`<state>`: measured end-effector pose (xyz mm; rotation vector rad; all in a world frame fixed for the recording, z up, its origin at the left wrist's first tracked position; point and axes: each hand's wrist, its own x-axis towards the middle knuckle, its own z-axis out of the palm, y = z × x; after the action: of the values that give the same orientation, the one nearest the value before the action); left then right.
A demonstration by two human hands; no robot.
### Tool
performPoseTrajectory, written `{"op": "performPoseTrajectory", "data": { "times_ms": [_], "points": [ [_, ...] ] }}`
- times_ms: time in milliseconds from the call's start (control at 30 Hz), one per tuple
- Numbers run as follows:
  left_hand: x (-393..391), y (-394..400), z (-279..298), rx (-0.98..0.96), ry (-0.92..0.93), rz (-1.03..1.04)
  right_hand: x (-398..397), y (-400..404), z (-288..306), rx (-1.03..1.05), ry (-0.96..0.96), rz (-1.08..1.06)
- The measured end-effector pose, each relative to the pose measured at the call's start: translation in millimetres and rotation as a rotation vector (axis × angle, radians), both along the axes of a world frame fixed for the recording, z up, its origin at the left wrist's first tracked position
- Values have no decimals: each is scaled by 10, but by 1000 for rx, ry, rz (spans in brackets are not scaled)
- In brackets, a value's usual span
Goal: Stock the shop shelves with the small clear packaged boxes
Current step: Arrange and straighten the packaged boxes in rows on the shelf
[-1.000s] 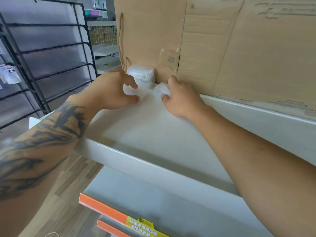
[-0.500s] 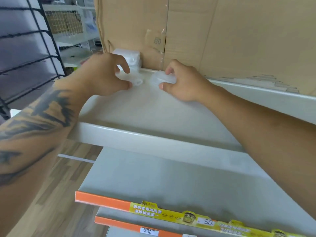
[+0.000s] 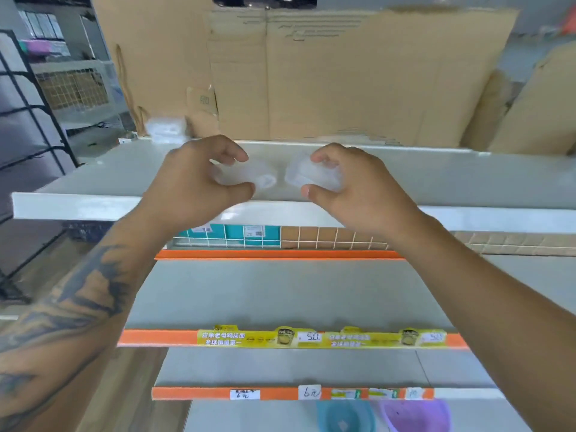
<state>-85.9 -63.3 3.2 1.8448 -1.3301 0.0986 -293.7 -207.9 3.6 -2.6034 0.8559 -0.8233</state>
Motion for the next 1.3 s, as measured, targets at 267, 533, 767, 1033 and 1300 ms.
{"op": "performPoseTrajectory", "data": {
  "times_ms": [267,533,767,1033,1300],
  "points": [
    [-1974,133,-432,-77,119,-211,-2087,534,-472,-25,-130,-169],
    [-3628,-13,-922,-66,182,-387,-3866,950,-1028,2,-209,-419],
    [-4875,-249,-1293,-14,271,-552,-5019,1076,-1362,68,-243,-649],
    [-5930,-996,-1677,58,311,-695,-5987,780,-1630,130,-312,-896],
    [-6797,-2235,-1701,48,350,-813,-6747,-267,-1559,138,-255,-1023]
  ]
}}
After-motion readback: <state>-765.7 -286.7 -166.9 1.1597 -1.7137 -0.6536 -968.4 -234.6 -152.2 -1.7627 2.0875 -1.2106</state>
